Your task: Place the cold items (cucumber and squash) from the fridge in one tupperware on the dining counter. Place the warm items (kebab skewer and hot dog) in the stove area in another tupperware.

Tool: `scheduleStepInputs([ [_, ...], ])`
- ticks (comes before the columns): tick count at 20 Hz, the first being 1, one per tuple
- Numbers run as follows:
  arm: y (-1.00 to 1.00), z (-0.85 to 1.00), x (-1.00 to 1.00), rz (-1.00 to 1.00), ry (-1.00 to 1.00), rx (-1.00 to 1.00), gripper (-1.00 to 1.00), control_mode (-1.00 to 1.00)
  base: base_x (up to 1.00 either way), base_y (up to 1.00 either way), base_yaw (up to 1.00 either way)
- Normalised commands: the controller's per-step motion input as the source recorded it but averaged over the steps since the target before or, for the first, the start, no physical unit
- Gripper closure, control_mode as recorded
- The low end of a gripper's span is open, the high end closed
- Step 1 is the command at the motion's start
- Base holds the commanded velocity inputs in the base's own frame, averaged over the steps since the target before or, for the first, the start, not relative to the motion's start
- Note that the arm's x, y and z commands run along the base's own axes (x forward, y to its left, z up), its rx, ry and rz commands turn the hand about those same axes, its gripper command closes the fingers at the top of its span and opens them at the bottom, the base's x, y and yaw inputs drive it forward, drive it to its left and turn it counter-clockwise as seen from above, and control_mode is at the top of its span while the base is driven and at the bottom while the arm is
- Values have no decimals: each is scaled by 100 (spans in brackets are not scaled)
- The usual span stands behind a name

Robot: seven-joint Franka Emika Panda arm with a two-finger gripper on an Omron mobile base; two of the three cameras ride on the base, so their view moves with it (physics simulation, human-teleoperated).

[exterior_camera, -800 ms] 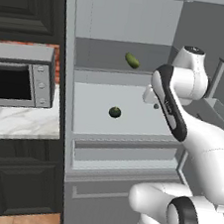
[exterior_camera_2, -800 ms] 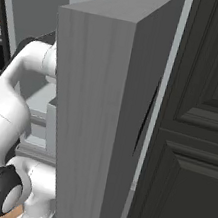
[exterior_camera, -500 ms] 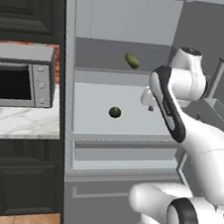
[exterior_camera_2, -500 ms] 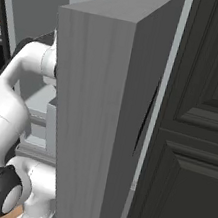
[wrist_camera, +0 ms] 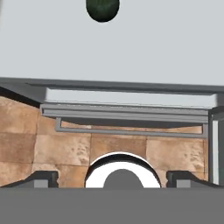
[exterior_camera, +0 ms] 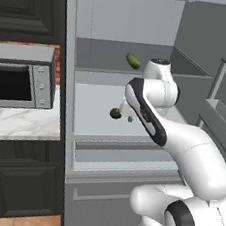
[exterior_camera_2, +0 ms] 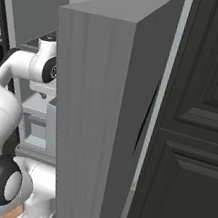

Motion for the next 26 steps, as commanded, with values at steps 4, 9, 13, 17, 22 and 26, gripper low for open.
scheduleStepInputs([
  [4, 33, -30, 4, 0, -10, -3, -100, -100, 0, 0, 0],
  [9, 5, -19, 0, 0, -6, -3, -100, -100, 0, 0, 0],
  [13, 0, -12, 28, 0, -7, 0, -100, -100, 0, 0, 0],
  [17, 0, -3, 50, 0, -1, 0, -100, -100, 0, 0, 0],
  [22, 0, -7, 49, -1, 4, 0, -100, -100, 0, 0, 0],
  [26, 3, -15, 40, -4, 9, 0, -100, -100, 0, 0, 0],
])
